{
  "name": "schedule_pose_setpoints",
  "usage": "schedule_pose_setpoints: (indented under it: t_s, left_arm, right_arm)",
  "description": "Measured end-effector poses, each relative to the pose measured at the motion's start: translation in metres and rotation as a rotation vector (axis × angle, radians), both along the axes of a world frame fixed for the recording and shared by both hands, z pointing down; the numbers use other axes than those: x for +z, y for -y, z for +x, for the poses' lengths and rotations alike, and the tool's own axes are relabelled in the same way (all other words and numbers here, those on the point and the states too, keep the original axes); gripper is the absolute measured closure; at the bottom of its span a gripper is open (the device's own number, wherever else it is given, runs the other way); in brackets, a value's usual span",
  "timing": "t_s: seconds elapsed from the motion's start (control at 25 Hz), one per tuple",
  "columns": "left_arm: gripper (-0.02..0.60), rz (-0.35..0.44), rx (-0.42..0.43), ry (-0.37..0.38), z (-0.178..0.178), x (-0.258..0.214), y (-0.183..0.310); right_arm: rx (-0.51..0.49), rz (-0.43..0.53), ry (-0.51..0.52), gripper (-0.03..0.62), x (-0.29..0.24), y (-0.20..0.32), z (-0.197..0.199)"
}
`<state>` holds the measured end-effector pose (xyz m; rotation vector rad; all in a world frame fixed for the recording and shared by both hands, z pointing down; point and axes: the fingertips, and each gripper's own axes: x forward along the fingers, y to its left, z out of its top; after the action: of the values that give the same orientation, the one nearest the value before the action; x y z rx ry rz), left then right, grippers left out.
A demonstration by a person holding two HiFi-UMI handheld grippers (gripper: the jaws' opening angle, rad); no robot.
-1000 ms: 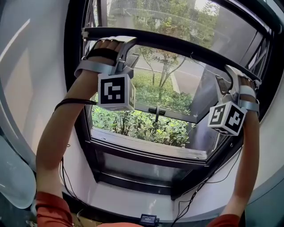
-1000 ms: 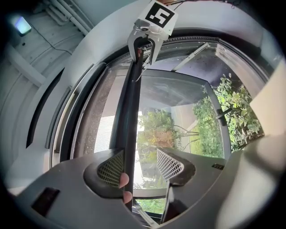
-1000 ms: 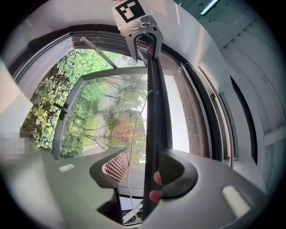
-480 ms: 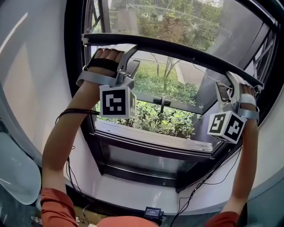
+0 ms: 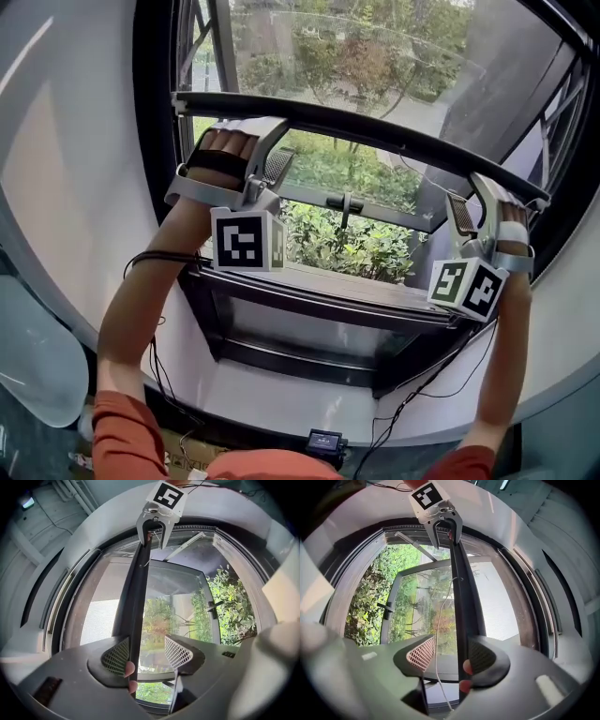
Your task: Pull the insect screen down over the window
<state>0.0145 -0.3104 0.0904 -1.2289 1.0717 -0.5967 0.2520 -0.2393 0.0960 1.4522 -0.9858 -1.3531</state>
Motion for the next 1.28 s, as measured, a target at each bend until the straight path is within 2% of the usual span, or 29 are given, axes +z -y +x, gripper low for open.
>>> schedule_pose_setpoints:
  t_s: [0.32, 0.52, 1.08, 1.28]
  left_arm:
    - [0.347, -0.042, 0.020, -0.009, -0.001, 0.036, -0.004]
    - [0.347, -0.074, 0.004, 0.029, -0.005, 0.078, -0.005]
    - [0.347, -0.175, 0.010, 0.033, -0.002, 0.100, -0.003]
    - [0.347, -0.215, 0.020, 0.028, -0.003, 0.131, -0.010]
  right_arm:
    - [-0.030, -0.023, 0.056, 0.370, 0.035, -0.004, -0.004]
    - [-0.040, -0.055, 0.074, 0.370, 0.077, -0.006, -0.007]
    - [-0.054, -0.154, 0.119, 0.362, 0.095, -0.006, -0.006]
    - [-0.068, -0.189, 0.152, 0.358, 0.128, -0.012, -0.009]
